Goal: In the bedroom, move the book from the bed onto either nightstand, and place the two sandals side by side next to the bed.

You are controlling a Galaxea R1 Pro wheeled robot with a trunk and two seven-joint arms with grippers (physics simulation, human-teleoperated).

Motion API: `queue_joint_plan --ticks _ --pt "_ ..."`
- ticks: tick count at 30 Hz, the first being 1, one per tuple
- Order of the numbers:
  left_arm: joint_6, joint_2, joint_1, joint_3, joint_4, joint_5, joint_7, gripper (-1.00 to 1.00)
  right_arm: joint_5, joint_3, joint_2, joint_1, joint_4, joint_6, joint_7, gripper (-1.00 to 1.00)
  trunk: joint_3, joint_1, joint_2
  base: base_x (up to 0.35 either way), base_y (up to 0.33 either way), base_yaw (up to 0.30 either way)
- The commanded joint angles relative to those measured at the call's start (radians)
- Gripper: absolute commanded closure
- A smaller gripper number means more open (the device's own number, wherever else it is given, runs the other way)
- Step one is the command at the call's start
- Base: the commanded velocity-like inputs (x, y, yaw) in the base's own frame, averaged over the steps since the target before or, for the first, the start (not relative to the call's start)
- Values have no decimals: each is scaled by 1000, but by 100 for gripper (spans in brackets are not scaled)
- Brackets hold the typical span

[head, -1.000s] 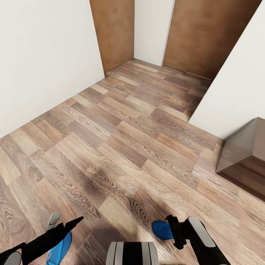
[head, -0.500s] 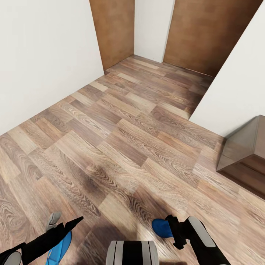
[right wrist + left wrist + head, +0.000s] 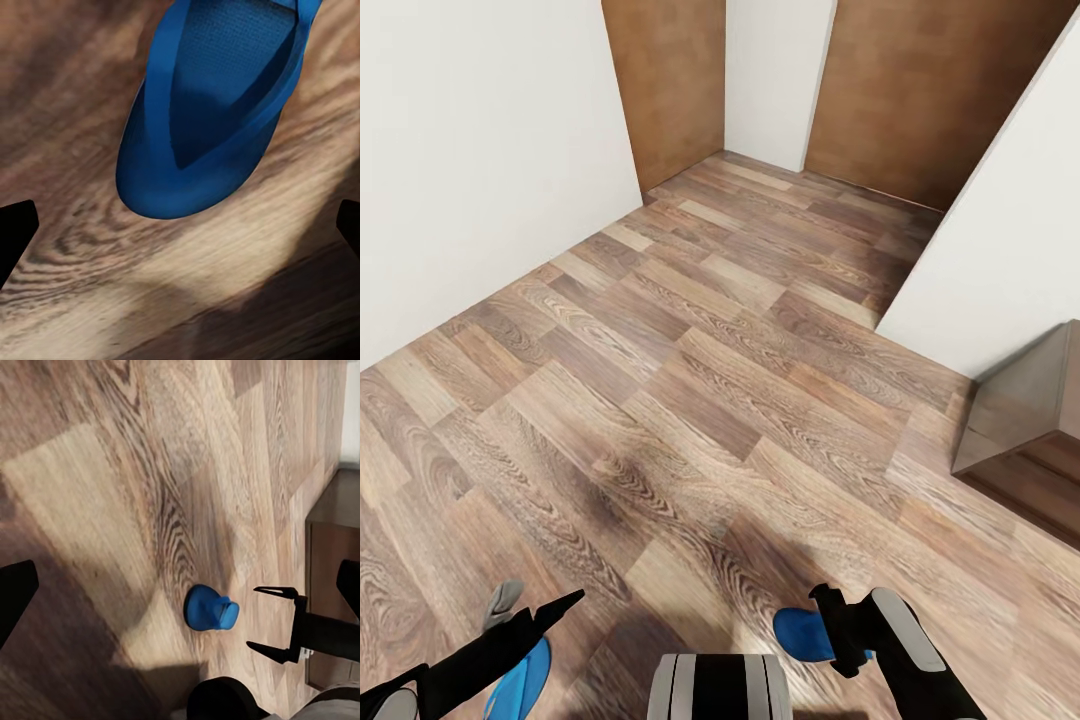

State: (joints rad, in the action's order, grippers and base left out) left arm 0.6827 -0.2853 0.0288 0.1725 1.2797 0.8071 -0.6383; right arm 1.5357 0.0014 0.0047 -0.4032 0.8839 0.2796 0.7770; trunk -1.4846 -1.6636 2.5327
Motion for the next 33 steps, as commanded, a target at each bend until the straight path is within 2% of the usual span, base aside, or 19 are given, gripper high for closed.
queue_joint_plan --ticks 1,6,19,33 --pt "6 0 0 1 0 4 -1 -100 3 0 0 0 1 3 5 -100 -1 0 0 2 0 0" --pt "7 0 0 1 0 4 -1 -100 3 0 -1 0 1 3 5 -100 -1 0 0 0 0 0" --pt "8 0 0 1 0 4 -1 -100 3 0 0 0 1 3 5 -100 -51 -6 3 0 0 0" --pt "8 0 0 1 0 4 -1 -100 2 0 0 0 1 2 5 -100 -51 -6 3 0 0 0"
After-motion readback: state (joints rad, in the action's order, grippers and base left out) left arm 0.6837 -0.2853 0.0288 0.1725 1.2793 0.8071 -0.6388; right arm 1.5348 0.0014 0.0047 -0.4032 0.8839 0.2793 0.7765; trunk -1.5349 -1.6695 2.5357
